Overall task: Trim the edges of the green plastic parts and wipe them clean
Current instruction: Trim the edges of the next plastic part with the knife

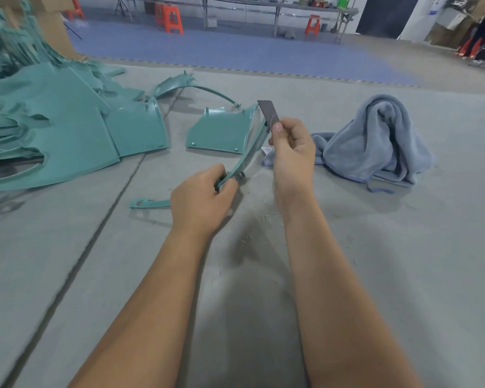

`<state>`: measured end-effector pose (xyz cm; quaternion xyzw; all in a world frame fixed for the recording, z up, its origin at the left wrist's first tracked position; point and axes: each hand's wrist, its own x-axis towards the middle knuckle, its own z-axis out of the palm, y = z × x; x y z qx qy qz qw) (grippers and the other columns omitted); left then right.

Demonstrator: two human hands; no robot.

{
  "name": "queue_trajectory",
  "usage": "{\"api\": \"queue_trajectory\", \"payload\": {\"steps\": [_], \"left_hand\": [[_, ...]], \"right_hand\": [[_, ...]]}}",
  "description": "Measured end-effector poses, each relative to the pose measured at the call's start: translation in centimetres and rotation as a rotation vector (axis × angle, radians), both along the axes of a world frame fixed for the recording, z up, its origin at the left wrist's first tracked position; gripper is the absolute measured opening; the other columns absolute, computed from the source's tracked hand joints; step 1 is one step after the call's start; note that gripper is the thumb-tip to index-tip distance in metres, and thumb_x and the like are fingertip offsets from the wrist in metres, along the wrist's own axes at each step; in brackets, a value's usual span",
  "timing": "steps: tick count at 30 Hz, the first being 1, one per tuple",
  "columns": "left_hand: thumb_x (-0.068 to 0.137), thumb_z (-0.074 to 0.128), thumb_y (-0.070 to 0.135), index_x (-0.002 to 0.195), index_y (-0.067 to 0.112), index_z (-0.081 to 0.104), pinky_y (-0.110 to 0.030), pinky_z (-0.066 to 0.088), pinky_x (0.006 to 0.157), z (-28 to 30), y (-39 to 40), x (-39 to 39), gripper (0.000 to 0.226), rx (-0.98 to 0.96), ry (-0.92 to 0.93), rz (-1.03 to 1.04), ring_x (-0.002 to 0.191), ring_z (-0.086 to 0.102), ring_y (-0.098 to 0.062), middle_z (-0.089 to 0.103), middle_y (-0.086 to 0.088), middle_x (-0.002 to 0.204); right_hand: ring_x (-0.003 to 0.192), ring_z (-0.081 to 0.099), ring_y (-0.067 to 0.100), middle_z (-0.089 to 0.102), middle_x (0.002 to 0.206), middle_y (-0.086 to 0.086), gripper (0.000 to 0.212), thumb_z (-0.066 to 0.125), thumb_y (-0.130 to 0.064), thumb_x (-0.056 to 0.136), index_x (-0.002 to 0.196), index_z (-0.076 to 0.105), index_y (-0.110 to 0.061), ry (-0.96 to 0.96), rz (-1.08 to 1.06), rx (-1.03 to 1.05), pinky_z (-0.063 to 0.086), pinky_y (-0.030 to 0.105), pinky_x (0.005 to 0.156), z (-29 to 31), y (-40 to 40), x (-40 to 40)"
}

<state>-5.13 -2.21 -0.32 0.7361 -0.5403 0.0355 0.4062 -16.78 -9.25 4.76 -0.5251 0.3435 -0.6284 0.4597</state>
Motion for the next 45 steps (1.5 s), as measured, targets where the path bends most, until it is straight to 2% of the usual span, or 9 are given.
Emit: {"api": "queue_trajectory", "payload": {"steps": [6,12,15,18,25,28,30,36,45], "left_hand": [[0.078,0.036,0.044,0.07,0.012,0.044,-0.031,0.029,0.048,-0.1,0.0,0.1,0.034,0.01,-0.009,-0.02,0.052,0.039,-0.013,0.041,0.0,0.051],[0.08,0.037,0.043,0.069,0.012,0.042,-0.031,0.028,0.048,-0.2,0.0,0.2,0.032,0.009,-0.012,-0.02,0.051,0.039,-0.012,0.041,0.0,0.052],[0.081,0.037,0.044,0.069,0.013,0.04,-0.031,0.031,0.049,-0.1,-0.2,0.3,0.034,-0.003,0.007,0.016,0.053,0.041,-0.013,0.044,0.001,0.054],[0.081,0.037,0.045,0.07,0.013,0.042,-0.033,0.034,0.05,-0.1,-0.2,0.3,0.034,-0.001,-0.001,0.015,0.056,0.043,-0.02,0.045,0.0,0.054],[0.077,0.036,0.045,0.067,0.014,0.039,-0.03,0.026,0.047,0.0,0.0,0.2,0.033,-0.007,0.011,-0.019,0.051,0.041,-0.012,0.04,0.001,0.05],[0.078,0.037,0.045,0.066,0.014,0.038,-0.03,0.022,0.046,0.0,0.1,0.2,0.032,-0.003,0.012,-0.021,0.05,0.039,-0.011,0.04,0.001,0.05],[0.078,0.037,0.044,0.067,0.014,0.039,-0.03,0.025,0.047,0.1,0.0,0.2,0.033,0.0,0.019,-0.017,0.051,0.039,-0.012,0.04,0.001,0.05],[0.078,0.037,0.044,0.072,0.012,0.044,-0.03,0.032,0.05,0.0,-0.1,0.2,0.033,0.025,0.03,-0.009,0.052,0.041,-0.012,0.043,0.0,0.053],[0.08,0.042,0.042,0.072,0.014,0.048,-0.029,0.029,0.049,-0.2,0.0,0.3,0.03,0.025,0.005,-0.041,0.052,0.042,-0.01,0.044,0.002,0.052]], "right_hand": [[0.07,0.049,0.005,0.059,0.07,-0.013,0.029,0.049,-0.005,0.098,0.079,0.062,-0.024,0.037,0.051,-0.046,0.043,0.021,0.069,-0.7,-0.2,-0.5],[0.069,0.043,0.008,0.052,0.069,-0.009,0.027,0.049,-0.003,0.097,0.08,0.06,-0.021,0.116,0.091,-0.061,0.038,0.025,0.069,-1.3,-0.1,-0.7],[0.057,0.038,-0.002,0.047,0.058,-0.019,0.029,0.052,-0.003,0.096,0.076,0.058,-0.023,0.249,0.151,-0.066,0.032,0.014,0.058,-2.0,0.8,-0.1],[0.055,0.041,-0.003,0.049,0.055,-0.021,0.03,0.052,-0.003,0.096,0.074,0.059,-0.022,0.235,0.197,-0.043,0.032,0.009,0.055,-1.9,0.9,0.1],[0.063,0.042,0.006,0.05,0.064,-0.01,0.025,0.05,-0.004,0.097,0.078,0.058,-0.018,-0.025,0.06,-0.014,0.038,0.021,0.064,-0.3,0.4,0.2],[0.067,0.041,0.009,0.049,0.069,-0.006,0.025,0.051,-0.006,0.098,0.079,0.058,-0.019,-0.038,0.02,-0.006,0.037,0.039,0.066,0.3,0.1,0.4],[0.067,0.041,0.01,0.05,0.068,-0.008,0.025,0.05,-0.006,0.098,0.079,0.058,-0.02,0.015,0.014,-0.016,0.037,0.04,0.067,0.2,-0.1,0.4],[0.061,0.04,0.003,0.049,0.058,-0.019,0.027,0.048,-0.004,0.098,0.079,0.059,-0.02,0.088,0.008,-0.048,0.036,0.018,0.062,-0.5,-0.2,0.1],[0.058,0.037,0.0,0.044,0.058,-0.018,0.029,0.047,-0.005,0.098,0.078,0.058,-0.023,0.199,0.084,-0.11,0.036,0.011,0.058,-0.7,-0.3,-1.6]]}}
